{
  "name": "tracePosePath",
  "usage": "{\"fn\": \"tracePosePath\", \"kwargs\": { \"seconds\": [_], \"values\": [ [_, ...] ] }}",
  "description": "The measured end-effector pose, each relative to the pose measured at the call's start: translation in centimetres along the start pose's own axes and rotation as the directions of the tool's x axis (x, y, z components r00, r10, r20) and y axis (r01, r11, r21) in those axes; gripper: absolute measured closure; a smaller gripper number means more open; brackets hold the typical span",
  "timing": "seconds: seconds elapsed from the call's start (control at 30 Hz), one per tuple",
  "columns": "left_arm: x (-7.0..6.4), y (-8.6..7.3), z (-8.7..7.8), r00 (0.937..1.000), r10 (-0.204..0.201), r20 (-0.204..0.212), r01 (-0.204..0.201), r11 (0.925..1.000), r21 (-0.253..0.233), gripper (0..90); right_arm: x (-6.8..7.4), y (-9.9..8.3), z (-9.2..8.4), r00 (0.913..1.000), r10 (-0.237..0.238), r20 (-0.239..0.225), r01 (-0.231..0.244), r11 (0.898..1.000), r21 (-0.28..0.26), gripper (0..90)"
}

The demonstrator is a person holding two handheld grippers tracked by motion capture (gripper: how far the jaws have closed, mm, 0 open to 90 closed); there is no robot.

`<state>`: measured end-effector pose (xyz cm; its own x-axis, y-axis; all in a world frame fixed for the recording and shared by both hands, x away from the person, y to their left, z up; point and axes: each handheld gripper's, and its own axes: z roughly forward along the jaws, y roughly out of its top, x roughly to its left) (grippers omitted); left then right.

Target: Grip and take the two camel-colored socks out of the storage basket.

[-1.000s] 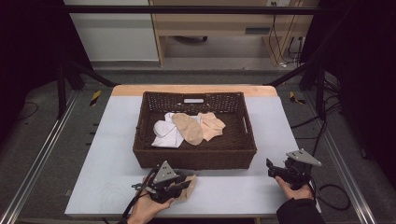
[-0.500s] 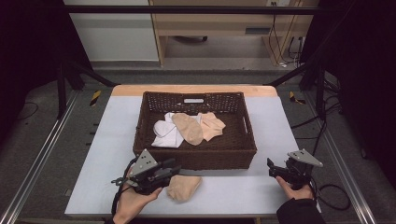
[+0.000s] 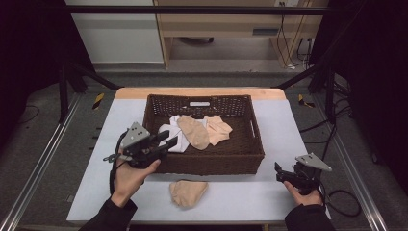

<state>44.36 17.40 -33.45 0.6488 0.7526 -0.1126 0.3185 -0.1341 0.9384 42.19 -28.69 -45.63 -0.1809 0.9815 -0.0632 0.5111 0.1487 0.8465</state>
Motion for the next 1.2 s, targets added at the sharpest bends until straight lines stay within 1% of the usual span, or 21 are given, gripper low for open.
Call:
{"fn": "tracePosePath", "kwargs": {
  "seconds": [0.17,0.2,0.33,0.37,0.43,0.47,0.5,0.57,0.7,0.83,0.87,0.9,0.93,1.0,1.03,1.07,1.1,1.13,1.2],
  "values": [
    [1.0,1.8,1.3,0.9988,-0.006,-0.048,0.006,0.9999,-0.010,58.0,0.0,0.0,0.1,1.0000,0.003,-0.001,-0.003,1.000,0.000,6.2],
    [1.3,2.1,1.8,0.9978,-0.005,-0.066,0.004,1.0000,-0.008,57.6,0.0,0.1,0.1,1.0000,0.005,-0.001,-0.005,1.000,-0.001,6.3],
    [2.2,3.1,3.5,0.9937,0.009,-0.112,-0.008,0.9999,0.009,56.2,-0.1,0.1,0.1,0.9999,0.010,-0.001,-0.010,1.000,-0.005,6.2],
    [2.4,3.3,3.9,0.9929,0.010,-0.118,-0.009,0.9999,0.012,55.9,-0.1,0.1,0.1,0.9999,0.010,-0.001,-0.010,1.000,-0.007,6.2],
    [2.8,3.7,4.8,0.9924,-0.002,-0.123,0.004,0.9998,0.018,55.7,-0.1,0.1,0.1,1.0000,0.009,-0.001,-0.009,1.000,-0.006,6.3],
    [3.0,4.0,5.6,0.9914,0.001,-0.131,0.002,0.9998,0.021,55.7,-0.1,0.1,0.1,1.0000,0.009,-0.001,-0.009,1.000,-0.004,6.5],
    [3.1,4.0,5.8,0.9908,0.001,-0.135,0.001,0.9998,0.020,55.7,0.0,0.1,0.2,1.0000,0.003,0.000,-0.003,1.000,0.001,6.9],
    [3.5,4.1,7.0,0.9894,-0.004,-0.145,0.008,0.9995,0.030,55.7,0.0,0.1,0.2,1.0000,0.005,0.000,-0.005,1.000,0.003,7.0],
    [4.3,4.0,8.9,0.9860,-0.009,-0.166,0.017,0.9986,0.051,54.7,0.0,0.1,0.3,1.0000,0.005,0.002,-0.005,1.000,0.001,7.3],
    [5.5,3.6,11.0,0.9805,-0.010,-0.197,0.026,0.9966,0.078,54.0,0.0,0.1,0.3,1.0000,0.002,0.001,-0.002,1.000,0.002,7.6],
    [5.8,3.5,11.4,0.9786,0.000,-0.206,0.019,0.9955,0.093,53.8,0.0,0.1,0.3,1.0000,0.002,0.002,-0.002,1.000,0.002,7.6],
    [6.0,3.3,11.8,0.9772,0.000,-0.212,0.022,0.9949,0.099,53.8,0.0,0.1,0.3,1.0000,0.005,0.001,-0.005,1.000,0.002,7.6],
    [6.4,3.0,12.5,0.9740,0.012,-0.226,0.014,0.9935,0.113,53.8,0.0,0.1,0.3,1.0000,0.004,0.000,-0.004,1.000,0.003,7.6],
    [6.9,2.5,13.3,0.9703,0.008,-0.242,0.025,0.9909,0.132,53.4,0.0,0.1,0.3,1.0000,0.004,0.001,-0.004,1.000,0.003,7.8],
    [7.3,2.1,13.9,0.9663,0.018,-0.257,0.023,0.9874,0.156,52.7,0.0,0.0,0.3,1.0000,0.005,0.002,-0.005,1.000,0.005,8.1],
    [7.6,1.7,14.4,0.9635,0.015,-0.267,0.033,0.9840,0.175,52.1,0.0,0.0,0.3,1.0000,0.003,0.002,-0.003,1.000,0.006,8.6],
    [7.7,1.5,14.7,0.9636,0.016,-0.267,0.037,0.9804,0.193,51.9,0.0,0.0,0.3,1.0000,0.002,0.002,-0.002,1.000,0.007,8.7],
    [7.9,1.1,15.2,0.9642,0.018,-0.264,0.043,0.9741,0.222,51.4,0.0,0.0,0.3,1.0000,0.001,0.002,-0.001,1.000,0.006,8.7],
    [8.0,0.6,15.7,0.9655,0.020,-0.260,0.044,0.9706,0.237,50.6,0.0,0.0,0.3,1.0000,0.000,0.004,0.000,1.000,0.004,8.7]
  ]
}}
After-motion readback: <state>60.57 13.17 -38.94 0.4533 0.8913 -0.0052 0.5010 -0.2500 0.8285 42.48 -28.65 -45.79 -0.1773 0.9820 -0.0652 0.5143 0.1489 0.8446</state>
